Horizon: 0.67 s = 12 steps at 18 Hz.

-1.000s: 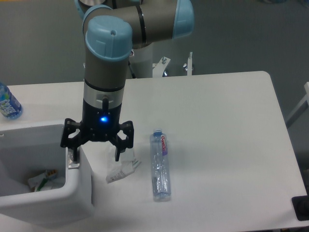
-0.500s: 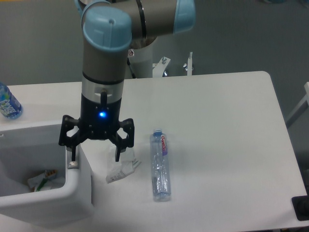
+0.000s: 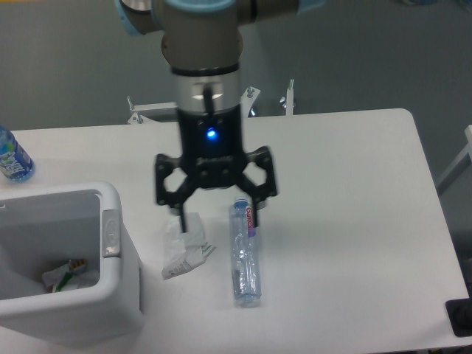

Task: Open the trash can
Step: 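Lift the gripper away from the trash can toward the tissue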

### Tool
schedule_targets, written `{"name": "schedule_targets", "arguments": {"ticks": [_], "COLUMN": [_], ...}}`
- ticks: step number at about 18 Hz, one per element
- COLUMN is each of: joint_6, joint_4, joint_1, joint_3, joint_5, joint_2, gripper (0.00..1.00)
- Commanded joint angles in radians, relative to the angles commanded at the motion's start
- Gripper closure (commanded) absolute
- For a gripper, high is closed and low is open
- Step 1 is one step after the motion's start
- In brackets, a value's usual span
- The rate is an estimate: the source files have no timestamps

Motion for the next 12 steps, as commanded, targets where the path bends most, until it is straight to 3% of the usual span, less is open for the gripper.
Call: {"name": "schedule_targets", "arguments": {"ticks": [5,8,12], "joint_6": [0.215,0.327,0.369], "joint_4": [-0.083,-0.092,-0.094], "joint_1": [0.063,0.074,0.1], "joint_3": [-0.014,-0.063,-0.066], "joint_5": [0.052,0.127,0.143], "joint_2": [0.011,0.023,0.025], "gripper": [0.0,0.0,0.0]}}
